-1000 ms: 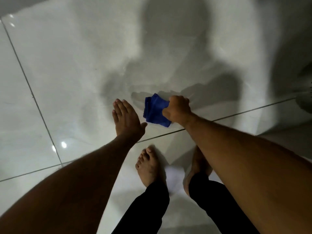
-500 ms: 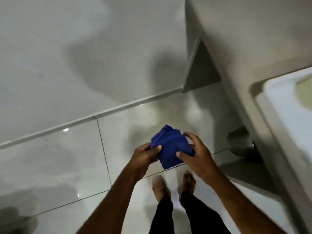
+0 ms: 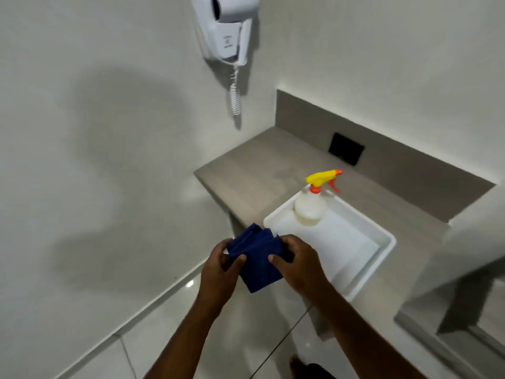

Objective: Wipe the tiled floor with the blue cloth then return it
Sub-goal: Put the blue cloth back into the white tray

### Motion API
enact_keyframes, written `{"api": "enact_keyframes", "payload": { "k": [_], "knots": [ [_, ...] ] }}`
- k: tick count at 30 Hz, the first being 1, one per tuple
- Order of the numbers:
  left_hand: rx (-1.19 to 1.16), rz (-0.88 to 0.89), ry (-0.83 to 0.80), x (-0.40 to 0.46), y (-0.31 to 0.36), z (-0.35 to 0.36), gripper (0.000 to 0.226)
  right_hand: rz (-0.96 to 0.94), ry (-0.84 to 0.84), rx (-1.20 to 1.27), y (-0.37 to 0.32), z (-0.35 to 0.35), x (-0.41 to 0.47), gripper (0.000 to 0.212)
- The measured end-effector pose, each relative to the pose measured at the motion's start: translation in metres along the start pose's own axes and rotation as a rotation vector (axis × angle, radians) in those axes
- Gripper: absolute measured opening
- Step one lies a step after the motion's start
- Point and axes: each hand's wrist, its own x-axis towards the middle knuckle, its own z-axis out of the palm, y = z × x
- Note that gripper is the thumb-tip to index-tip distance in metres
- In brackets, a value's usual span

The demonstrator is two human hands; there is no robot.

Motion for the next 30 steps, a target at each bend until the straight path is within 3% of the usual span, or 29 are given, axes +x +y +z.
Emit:
{"api": "enact_keyframes", "payload": {
  "k": [10,17,23,30],
  "knots": [
    [0.448,0.201,-0.068,0.035,0.034,0.118,0.029,0.094,0.138,-0.183,0.044,-0.096,0.027,0.021],
    [0.895,0.126,-0.23,0.06,0.03,0.178,0.035,0.262,-0.017,-0.37,0.104,-0.121,0.049,0.023],
    [1.258,0.099,-0.233,0.053,0.014,0.208,0.036,0.293,-0.142,-0.498,0.129,-0.115,0.052,0.027],
    [1.411,0.108,-0.222,0.052,0.012,0.224,0.032,0.269,-0.219,-0.626,0.142,-0.109,0.058,0.025]
  ]
}}
